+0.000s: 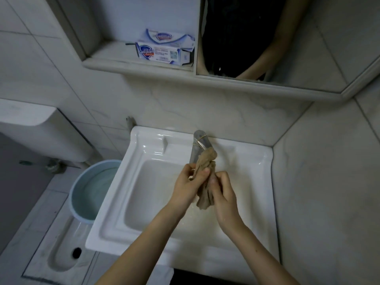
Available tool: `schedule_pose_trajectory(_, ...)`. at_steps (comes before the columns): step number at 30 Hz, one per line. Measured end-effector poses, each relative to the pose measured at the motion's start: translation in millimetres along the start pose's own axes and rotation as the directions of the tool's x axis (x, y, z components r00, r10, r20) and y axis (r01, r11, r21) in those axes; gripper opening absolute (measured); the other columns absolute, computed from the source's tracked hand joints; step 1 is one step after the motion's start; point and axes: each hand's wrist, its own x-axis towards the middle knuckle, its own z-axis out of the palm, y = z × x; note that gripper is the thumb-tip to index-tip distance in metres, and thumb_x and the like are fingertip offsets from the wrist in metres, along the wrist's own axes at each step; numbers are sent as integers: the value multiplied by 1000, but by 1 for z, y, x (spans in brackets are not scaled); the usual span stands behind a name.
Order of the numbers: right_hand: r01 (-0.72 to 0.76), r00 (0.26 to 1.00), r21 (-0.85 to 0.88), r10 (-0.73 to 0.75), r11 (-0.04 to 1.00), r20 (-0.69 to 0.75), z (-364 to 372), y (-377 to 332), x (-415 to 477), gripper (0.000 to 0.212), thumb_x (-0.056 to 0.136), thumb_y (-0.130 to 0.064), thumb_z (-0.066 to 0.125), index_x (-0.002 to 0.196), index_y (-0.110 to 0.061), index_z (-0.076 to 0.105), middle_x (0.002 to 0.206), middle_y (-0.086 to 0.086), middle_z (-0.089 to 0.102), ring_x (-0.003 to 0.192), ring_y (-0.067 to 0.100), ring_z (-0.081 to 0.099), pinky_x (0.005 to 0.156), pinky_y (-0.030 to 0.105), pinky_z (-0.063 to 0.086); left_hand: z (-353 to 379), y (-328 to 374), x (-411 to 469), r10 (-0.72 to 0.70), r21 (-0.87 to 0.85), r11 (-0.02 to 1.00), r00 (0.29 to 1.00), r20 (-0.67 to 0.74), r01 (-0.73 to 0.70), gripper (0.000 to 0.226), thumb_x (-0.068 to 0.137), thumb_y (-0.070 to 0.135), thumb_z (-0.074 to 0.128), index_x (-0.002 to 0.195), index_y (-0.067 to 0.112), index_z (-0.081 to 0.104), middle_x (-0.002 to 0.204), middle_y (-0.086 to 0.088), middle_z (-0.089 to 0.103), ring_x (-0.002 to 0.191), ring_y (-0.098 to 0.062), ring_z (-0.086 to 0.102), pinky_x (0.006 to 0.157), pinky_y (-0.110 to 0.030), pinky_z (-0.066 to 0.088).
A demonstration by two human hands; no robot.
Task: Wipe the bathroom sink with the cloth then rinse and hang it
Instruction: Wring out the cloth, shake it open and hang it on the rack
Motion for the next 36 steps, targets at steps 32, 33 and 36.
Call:
schedule_pose_trajectory(32,-51,995,110,42,993,91,-15,-35,2,10,90,-24,61,88,-13,62,83,5,67,83,26,65,75,40,53,10,14,-45,296,140,946,955,-17,-291,11,90,6,65,89,10,55,68,-3,56,60,-13,54,56,-20,45)
schedule_pose_trajectory(33,-39,996,111,29,993,87,-13,-37,3,9,89,-23,63,88,-14,64,84,5,68,85,26,66,77,38,54,12,15,-47,296,147,944,955,22,-296,13,90,7,65,91,13,54,70,-1,57,62,-12,55,57,-19,45)
schedule_pose_trajectory(36,-51,997,167,40,985,69,-15,-37,6,7,91,-10,61,90,-7,67,87,13,70,84,22,67,78,34,53,11,16,-52,221,64,972,971,84,-227,19,88,14,66,100,14,52,80,2,63,75,-12,61,65,-23,49)
